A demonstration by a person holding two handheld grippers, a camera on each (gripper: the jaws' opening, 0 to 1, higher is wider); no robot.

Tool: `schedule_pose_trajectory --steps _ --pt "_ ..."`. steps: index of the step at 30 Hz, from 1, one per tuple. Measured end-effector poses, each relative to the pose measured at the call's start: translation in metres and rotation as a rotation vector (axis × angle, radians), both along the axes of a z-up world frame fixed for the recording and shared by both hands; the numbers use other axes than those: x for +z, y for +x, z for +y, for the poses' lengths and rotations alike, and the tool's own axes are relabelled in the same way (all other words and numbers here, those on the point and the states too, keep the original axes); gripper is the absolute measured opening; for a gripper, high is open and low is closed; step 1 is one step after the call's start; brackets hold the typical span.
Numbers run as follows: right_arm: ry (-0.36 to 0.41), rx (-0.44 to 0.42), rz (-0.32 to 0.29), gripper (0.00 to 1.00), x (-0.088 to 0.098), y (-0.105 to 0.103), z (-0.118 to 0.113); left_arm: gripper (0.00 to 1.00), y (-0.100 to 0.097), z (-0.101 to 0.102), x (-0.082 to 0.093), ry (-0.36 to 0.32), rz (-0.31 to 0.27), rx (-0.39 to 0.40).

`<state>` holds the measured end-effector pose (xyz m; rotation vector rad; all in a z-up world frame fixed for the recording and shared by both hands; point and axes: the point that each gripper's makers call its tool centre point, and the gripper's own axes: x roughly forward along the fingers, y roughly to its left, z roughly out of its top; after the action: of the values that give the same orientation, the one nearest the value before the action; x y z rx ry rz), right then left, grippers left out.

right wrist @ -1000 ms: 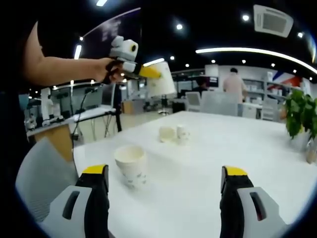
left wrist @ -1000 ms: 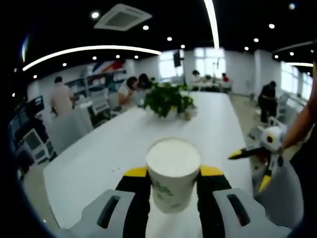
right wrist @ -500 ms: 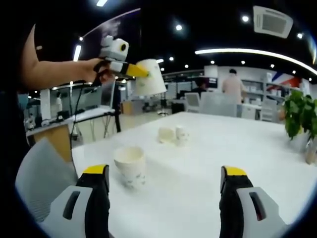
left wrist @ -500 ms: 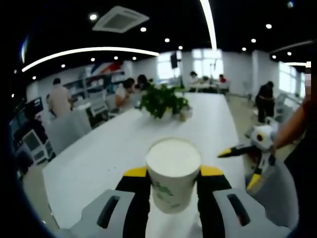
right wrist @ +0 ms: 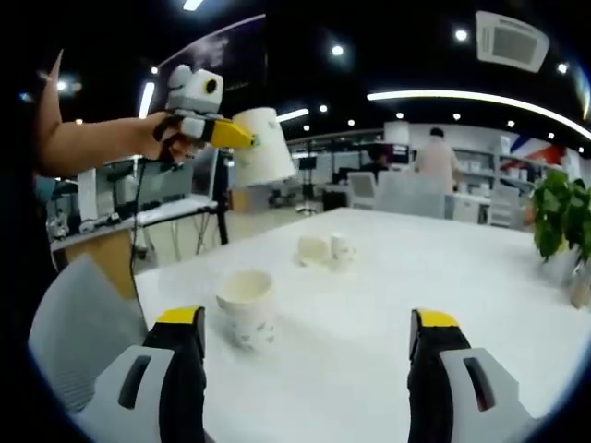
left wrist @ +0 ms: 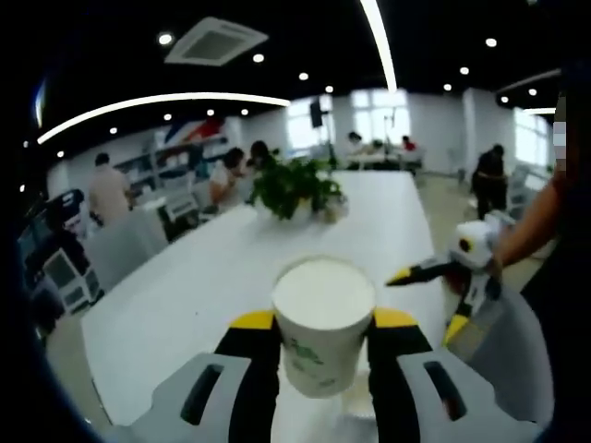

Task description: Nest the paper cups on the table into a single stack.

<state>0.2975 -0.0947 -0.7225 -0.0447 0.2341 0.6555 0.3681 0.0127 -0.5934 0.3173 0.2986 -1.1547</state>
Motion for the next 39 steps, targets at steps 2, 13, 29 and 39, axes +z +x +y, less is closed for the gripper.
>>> schedule_pose_trajectory --steps 2,13,29,39 --pt "-0.001 0.0 -0.001 0.89 0.0 0.0 0.0 0.36 -0.006 -0.002 -0.002 -0.008 0.005 -0.004" --pt "-0.002 0.005 -0.005 0.87 0.002 -0.001 0.001 0.37 -0.026 -0.008 -0.008 -0.035 0.024 -0.01" --pt "0.131 0.32 -0.012 0.52 0.115 -0.005 0.047 0.38 -0.052 -0.005 0.01 -0.213 0.021 -0.037" --pt "0.196 0.518 0.085 0.36 0.152 -0.017 0.065 0.38 -0.069 -0.005 0.04 -0.376 0.01 -0.094"
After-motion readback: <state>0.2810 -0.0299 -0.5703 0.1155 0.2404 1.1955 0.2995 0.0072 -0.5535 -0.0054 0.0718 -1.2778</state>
